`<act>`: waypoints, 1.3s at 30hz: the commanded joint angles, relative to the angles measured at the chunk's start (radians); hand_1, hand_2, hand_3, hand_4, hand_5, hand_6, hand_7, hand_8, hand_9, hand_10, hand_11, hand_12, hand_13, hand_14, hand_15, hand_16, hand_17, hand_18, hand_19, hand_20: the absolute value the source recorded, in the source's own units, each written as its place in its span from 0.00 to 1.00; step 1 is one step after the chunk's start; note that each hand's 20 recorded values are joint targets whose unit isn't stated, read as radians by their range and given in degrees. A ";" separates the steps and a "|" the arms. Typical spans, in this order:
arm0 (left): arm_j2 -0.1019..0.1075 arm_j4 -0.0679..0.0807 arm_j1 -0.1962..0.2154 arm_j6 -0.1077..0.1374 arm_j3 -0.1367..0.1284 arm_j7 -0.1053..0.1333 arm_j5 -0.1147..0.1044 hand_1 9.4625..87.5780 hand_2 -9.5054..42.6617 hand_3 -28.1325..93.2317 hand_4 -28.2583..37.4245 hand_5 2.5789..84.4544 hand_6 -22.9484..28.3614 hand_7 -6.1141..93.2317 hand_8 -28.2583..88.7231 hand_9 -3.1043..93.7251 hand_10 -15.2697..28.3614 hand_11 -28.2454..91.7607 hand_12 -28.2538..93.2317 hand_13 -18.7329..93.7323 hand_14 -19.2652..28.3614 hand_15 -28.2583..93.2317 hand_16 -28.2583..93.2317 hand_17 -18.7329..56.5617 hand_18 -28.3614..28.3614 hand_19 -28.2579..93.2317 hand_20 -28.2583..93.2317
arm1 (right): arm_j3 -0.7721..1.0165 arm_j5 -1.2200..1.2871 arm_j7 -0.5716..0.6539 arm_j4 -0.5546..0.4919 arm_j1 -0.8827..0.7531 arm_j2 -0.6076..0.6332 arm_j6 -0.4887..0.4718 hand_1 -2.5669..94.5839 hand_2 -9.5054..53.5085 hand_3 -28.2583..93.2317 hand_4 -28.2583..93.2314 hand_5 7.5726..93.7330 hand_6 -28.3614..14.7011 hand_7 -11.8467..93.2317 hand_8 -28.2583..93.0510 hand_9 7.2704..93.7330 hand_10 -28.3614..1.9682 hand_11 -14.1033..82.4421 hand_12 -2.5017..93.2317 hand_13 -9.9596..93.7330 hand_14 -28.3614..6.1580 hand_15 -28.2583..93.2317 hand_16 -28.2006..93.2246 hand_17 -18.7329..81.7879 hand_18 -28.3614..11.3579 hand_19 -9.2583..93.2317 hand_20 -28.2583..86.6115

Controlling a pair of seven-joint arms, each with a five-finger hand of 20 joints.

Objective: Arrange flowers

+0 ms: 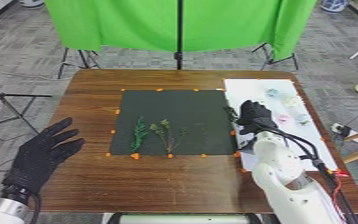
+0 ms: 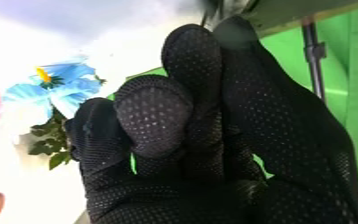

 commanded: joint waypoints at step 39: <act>0.011 0.003 0.020 -0.004 0.000 -0.003 0.004 0.21 0.17 0.82 0.03 0.38 0.48 0.31 0.14 0.33 0.64 0.49 0.34 0.41 0.74 0.62 0.21 0.15 0.92 0.68 0.31 | -0.097 0.095 0.209 -0.225 -0.064 -0.219 -0.260 0.51 0.00 1.00 0.10 0.65 0.29 0.88 0.01 0.98 0.76 0.45 0.44 0.95 0.74 0.75 0.48 0.71 0.22 1.00 0.71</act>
